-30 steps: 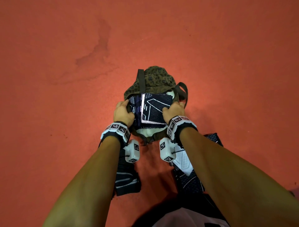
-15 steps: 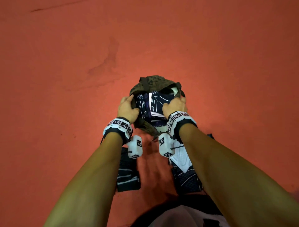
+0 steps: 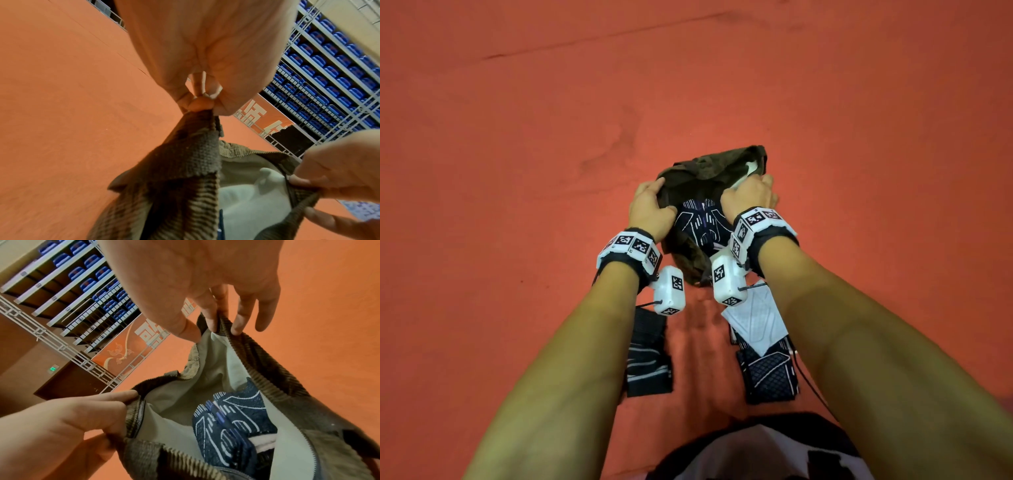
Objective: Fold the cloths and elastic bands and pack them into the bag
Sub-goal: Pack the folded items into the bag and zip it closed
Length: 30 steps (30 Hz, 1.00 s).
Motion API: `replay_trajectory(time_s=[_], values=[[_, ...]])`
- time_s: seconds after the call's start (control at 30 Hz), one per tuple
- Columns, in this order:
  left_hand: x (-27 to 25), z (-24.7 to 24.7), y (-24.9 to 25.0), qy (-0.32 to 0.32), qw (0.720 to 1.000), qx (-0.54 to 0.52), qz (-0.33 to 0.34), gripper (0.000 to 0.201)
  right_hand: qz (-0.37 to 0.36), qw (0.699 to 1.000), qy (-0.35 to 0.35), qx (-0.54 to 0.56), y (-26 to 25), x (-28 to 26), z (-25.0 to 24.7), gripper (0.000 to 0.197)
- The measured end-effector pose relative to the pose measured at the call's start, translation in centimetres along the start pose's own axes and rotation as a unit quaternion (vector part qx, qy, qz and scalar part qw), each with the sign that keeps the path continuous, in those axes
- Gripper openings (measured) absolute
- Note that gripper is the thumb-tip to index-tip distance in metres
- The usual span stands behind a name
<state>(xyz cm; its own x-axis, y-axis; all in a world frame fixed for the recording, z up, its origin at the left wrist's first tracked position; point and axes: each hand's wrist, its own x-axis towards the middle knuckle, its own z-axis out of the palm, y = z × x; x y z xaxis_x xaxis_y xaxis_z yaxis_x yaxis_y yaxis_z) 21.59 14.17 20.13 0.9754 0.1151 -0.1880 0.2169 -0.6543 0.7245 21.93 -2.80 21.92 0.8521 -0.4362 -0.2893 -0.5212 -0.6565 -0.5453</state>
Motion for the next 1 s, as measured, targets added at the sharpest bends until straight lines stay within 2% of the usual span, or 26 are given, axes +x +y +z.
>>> replay_trajectory(time_s=[0.17,0.27,0.6,0.7,0.87,1.0], values=[[-0.8,-1.7,0.5,0.021,1.0,-0.015,0.006,0.064,-0.017,1.0,0.005,0.009,-1.3,-0.7,-0.8,0.046],[-1.3,-2.1,0.1,0.013,1.0,-0.008,0.002,0.064,-0.015,1.0,0.003,0.003,-1.2,-0.8,-1.0,0.046],[-2.9,-0.7,-3.7,-0.029,0.996,0.073,-0.047,0.068,-0.026,0.998,-0.045,-0.046,2.7,-1.7,1.2,0.039],[-3.0,-0.4,-4.8,-0.047,0.992,0.095,-0.062,0.071,-0.01,0.995,-0.067,-0.068,4.2,-1.6,1.8,0.041],[-4.0,1.1,-6.4,-0.072,0.989,0.092,-0.09,0.071,0.001,0.99,-0.113,-0.085,6.5,-2.0,3.2,0.046],[-5.1,2.9,-6.7,-0.065,0.99,0.075,-0.099,0.066,-0.005,0.985,-0.146,-0.088,8.4,-2.6,3.8,0.048]])
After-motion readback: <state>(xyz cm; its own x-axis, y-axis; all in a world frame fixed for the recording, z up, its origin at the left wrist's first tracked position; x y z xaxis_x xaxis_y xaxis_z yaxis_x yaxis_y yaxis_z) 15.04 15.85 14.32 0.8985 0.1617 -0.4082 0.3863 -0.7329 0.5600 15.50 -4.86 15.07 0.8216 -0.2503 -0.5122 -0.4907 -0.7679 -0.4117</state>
